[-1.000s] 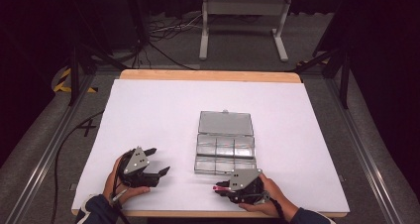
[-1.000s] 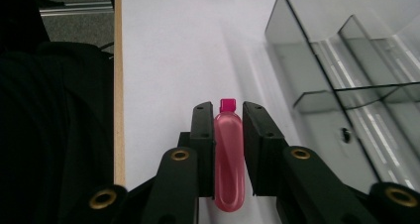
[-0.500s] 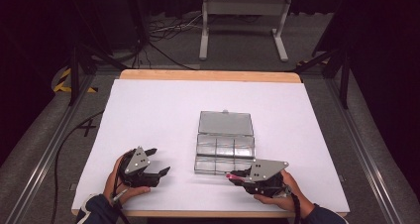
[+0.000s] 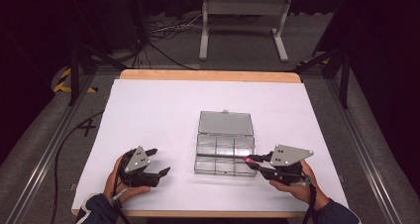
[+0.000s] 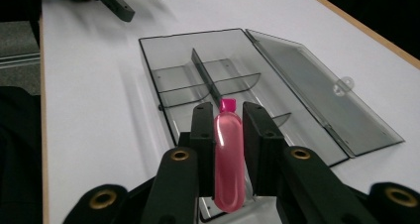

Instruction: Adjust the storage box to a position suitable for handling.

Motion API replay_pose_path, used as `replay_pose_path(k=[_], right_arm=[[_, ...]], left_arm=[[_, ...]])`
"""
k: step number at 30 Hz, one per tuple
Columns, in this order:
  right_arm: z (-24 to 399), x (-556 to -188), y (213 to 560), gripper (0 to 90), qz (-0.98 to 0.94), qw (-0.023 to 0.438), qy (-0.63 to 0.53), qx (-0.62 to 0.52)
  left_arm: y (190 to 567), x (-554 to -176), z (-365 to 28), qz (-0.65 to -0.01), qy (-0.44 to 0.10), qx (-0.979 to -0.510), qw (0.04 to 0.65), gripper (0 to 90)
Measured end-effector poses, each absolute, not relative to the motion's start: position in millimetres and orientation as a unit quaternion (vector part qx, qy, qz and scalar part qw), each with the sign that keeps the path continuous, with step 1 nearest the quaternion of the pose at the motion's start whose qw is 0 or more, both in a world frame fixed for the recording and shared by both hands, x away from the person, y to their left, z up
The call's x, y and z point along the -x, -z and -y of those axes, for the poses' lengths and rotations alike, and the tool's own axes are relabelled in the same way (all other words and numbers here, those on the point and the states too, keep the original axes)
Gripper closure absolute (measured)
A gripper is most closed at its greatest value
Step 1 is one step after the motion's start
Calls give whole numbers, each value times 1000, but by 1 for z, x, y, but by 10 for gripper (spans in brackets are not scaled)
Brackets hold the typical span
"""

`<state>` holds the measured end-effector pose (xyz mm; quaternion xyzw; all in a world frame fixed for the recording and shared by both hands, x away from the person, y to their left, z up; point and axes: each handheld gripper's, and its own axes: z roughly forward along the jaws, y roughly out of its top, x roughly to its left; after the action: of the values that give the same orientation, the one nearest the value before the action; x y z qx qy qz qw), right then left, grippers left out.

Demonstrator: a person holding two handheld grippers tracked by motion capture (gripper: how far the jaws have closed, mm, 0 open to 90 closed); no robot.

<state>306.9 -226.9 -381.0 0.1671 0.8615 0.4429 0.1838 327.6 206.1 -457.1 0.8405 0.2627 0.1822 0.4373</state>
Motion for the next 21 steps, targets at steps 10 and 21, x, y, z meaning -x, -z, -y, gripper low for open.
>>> replay_pose_path(k=[10, 21], right_arm=[[237, -313, 382, 766, -859, 193, -437, -185], [235, -318, 385, 766, -858, 188, -438, -191]], left_arm=[[457, -327, -207, -264, -183, -839, 439, 235], [457, -327, -208, -265, -178, -836, 446, 237]])
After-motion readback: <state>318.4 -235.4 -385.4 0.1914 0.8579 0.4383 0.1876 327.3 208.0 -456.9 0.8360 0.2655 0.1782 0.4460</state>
